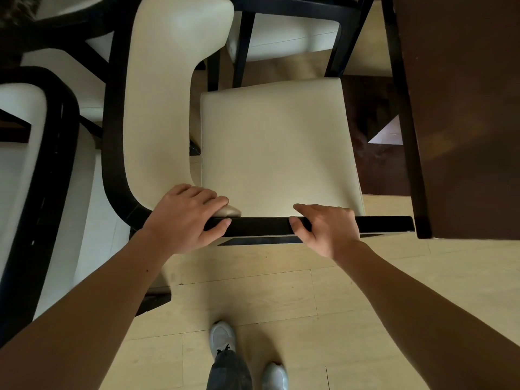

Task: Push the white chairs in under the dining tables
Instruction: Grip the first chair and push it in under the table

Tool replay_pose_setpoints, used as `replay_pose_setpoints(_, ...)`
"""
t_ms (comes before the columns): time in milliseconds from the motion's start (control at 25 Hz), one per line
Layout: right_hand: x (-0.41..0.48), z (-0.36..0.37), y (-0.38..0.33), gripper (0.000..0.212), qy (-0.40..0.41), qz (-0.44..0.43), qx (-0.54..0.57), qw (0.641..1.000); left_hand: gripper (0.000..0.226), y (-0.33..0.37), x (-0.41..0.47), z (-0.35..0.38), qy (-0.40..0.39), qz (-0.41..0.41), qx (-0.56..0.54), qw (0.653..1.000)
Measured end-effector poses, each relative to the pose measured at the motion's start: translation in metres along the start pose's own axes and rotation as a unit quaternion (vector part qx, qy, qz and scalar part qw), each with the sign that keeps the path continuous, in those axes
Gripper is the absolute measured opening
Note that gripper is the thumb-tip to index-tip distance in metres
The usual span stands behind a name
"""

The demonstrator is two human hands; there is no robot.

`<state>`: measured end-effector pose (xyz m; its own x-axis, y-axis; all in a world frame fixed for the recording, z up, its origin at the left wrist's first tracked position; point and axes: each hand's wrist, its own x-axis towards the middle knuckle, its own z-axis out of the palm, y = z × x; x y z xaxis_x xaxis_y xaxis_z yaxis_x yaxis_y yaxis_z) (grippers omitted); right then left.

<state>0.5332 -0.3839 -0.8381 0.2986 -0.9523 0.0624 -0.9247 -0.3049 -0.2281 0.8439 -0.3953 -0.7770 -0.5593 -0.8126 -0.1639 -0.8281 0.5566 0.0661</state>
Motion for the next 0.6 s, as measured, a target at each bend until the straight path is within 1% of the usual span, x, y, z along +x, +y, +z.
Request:
replay_pose_setpoints(320, 0.034, -0.002, 0.016, 0.063, -0.007, 0.018, -0.027, 0.999, 0.051, -0.018, 0.038, -0.005, 0.004, 0.004, 0.023, 1.000)
replay_pose_setpoints(520, 0.053, -0.002, 0.025, 0.078, 0.001, 0.012, -0.029, 1.000, 0.051, -0.028, 0.058, -0.008, 0.005, 0.005, 0.023, 1.000)
replay_pose_setpoints(600, 0.060, -0.002, 0.028, 0.078, 0.000, 0.009, -0.028, 1.000, 0.051, -0.031, 0.064, -0.011, 0.002, 0.008, 0.024, 1.000)
